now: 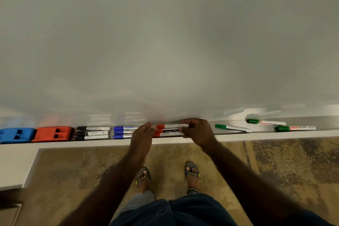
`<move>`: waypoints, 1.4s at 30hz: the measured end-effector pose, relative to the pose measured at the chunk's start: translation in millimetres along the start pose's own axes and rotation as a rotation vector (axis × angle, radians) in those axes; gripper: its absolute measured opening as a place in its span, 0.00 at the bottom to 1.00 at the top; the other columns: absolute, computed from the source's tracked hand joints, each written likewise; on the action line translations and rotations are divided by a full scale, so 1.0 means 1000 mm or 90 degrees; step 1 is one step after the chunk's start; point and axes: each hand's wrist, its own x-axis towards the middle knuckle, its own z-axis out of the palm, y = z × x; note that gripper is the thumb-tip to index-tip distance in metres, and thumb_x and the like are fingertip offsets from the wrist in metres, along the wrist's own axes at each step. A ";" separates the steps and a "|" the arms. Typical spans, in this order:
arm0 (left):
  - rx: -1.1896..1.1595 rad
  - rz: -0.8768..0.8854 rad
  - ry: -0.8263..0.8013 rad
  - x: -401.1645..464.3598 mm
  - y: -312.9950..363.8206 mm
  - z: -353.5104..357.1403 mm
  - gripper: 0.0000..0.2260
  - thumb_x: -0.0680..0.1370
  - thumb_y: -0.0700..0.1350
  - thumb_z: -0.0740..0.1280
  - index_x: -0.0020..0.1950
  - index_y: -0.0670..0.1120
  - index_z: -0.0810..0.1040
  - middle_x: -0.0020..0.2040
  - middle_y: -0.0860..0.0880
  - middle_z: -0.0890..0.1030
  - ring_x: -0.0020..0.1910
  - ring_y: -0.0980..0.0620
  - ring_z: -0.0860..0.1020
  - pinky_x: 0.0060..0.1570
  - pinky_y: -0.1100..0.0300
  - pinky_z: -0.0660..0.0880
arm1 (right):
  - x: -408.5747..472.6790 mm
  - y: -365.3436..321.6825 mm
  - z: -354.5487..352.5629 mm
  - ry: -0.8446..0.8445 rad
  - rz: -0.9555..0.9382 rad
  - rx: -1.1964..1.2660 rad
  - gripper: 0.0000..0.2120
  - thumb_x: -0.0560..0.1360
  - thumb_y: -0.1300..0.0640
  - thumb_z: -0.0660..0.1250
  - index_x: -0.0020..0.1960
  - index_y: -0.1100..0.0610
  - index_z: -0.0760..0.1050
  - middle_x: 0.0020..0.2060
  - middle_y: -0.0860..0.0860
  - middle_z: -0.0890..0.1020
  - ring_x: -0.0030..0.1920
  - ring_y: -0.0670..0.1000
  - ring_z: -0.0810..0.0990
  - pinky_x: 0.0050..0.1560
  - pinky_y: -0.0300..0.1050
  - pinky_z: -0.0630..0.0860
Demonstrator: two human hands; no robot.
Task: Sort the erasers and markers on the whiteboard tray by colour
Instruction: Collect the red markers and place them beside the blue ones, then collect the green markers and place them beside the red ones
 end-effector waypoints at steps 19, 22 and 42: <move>0.263 0.053 0.016 0.011 -0.003 0.004 0.10 0.84 0.47 0.60 0.61 0.50 0.80 0.48 0.57 0.79 0.46 0.61 0.76 0.42 0.63 0.72 | -0.018 -0.009 0.001 0.161 -0.122 -0.360 0.13 0.75 0.63 0.68 0.57 0.53 0.85 0.48 0.51 0.88 0.46 0.51 0.85 0.47 0.37 0.76; 0.311 0.080 0.007 0.009 0.001 0.005 0.13 0.84 0.47 0.59 0.65 0.48 0.78 0.55 0.51 0.81 0.52 0.53 0.78 0.54 0.54 0.76 | -0.017 -0.009 0.003 0.158 -0.109 -0.350 0.14 0.75 0.64 0.68 0.57 0.54 0.85 0.49 0.51 0.88 0.47 0.50 0.84 0.48 0.36 0.74; 0.417 0.101 0.019 0.005 0.007 0.007 0.11 0.84 0.44 0.60 0.63 0.45 0.79 0.50 0.50 0.80 0.48 0.53 0.79 0.41 0.65 0.70 | -0.019 -0.004 0.013 0.151 -0.138 -0.353 0.12 0.77 0.65 0.68 0.58 0.57 0.84 0.51 0.53 0.86 0.49 0.50 0.83 0.49 0.37 0.77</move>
